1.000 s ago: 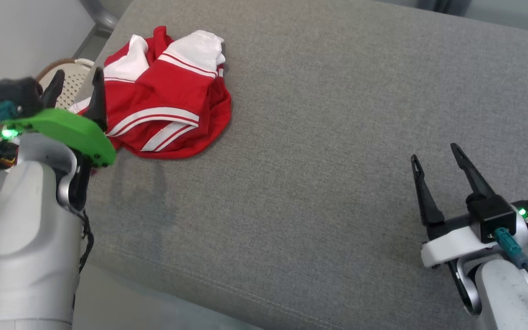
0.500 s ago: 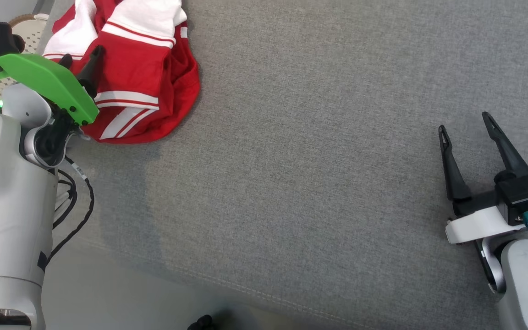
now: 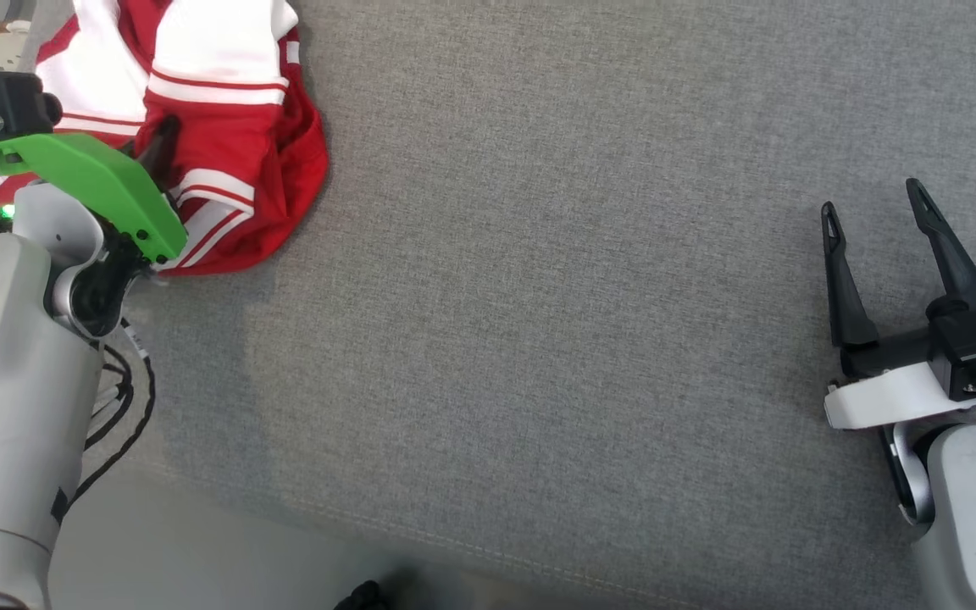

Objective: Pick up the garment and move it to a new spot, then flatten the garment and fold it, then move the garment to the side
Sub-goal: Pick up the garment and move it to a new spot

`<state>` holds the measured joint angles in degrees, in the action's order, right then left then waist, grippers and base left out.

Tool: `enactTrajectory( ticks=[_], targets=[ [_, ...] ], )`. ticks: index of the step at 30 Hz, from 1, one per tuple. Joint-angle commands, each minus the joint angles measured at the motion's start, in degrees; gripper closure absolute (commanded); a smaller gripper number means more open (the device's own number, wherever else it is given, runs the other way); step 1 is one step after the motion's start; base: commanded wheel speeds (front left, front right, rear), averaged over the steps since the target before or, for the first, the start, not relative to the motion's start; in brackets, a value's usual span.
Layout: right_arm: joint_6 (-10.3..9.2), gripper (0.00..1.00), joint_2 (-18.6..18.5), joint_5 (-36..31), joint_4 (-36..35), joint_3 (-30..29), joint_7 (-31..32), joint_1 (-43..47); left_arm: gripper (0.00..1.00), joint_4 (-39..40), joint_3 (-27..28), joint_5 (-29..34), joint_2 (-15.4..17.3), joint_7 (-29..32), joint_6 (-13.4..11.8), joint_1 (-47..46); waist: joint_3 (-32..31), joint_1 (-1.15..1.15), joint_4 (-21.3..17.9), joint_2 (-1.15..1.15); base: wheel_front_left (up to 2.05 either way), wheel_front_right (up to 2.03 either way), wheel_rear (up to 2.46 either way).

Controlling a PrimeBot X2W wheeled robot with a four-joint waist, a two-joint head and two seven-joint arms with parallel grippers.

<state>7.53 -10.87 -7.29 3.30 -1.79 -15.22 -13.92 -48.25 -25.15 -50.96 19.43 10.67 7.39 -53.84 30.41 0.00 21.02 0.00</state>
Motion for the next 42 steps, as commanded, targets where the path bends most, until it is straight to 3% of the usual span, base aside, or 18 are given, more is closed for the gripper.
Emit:
enactTrajectory(
  ticks=[1, 8, 14, 21, 27, 34, 42],
  targets=[
    [-0.08, 0.00, 0.53, 0.06, 0.78, -0.05, 0.12, 0.01, 1.00, -0.42, -0.76, 0.48, 1.37, -1.69, 0.13, 0.90, -1.11, 0.00, -0.53, 0.00, 0.00, 0.00, 0.00],
    [-0.08, 0.00, 3.64, 1.01, 1.70, 0.68, 0.06, 0.87, 1.00, 0.22, -2.58, 0.60, 5.00, -11.47, 0.04, 1.77, -6.92, 0.00, -2.76, 0.00, 0.00, 0.00, 0.00],
    [-0.08, 0.00, 5.98, 1.88, 2.94, 0.96, 0.06, 2.72, 1.00, 5.17, -3.54, -0.74, 8.69, -15.53, 0.04, 2.69, -12.79, 0.00, -4.92, 0.00, 0.00, 0.00, 0.00],
    [-0.08, 0.00, 7.64, 2.88, 4.04, 1.60, 0.06, 4.36, 1.00, 15.60, -4.88, -0.17, 13.32, -14.86, 0.04, 2.45, -18.51, 0.00, -9.11, 0.00, 0.00, 0.00, 0.00],
    [-0.08, 0.00, 7.95, 5.06, 4.14, 2.66, 0.06, 4.11, 1.00, 26.15, -5.58, 0.17, 15.32, -11.42, -2.21, 3.51, -21.02, 0.00, -15.02, 0.00, 0.00, 0.00, 0.00],
    [-0.08, 0.00, 7.95, 7.61, 4.01, 3.38, 0.06, 3.09, 1.00, 35.82, -6.99, 0.70, 14.04, -9.65, -4.85, 4.39, -21.23, 0.00, -23.01, 0.00, 0.00, 0.00, 0.00],
    [-0.08, 0.00, 7.97, 9.72, 3.64, 3.67, 0.06, 1.98, 1.00, 35.70, -9.93, 1.40, 8.54, -10.99, -5.35, 4.44, -18.83, 0.00, -31.10, 0.00, 0.00, 0.00, 0.00]
  ],
)
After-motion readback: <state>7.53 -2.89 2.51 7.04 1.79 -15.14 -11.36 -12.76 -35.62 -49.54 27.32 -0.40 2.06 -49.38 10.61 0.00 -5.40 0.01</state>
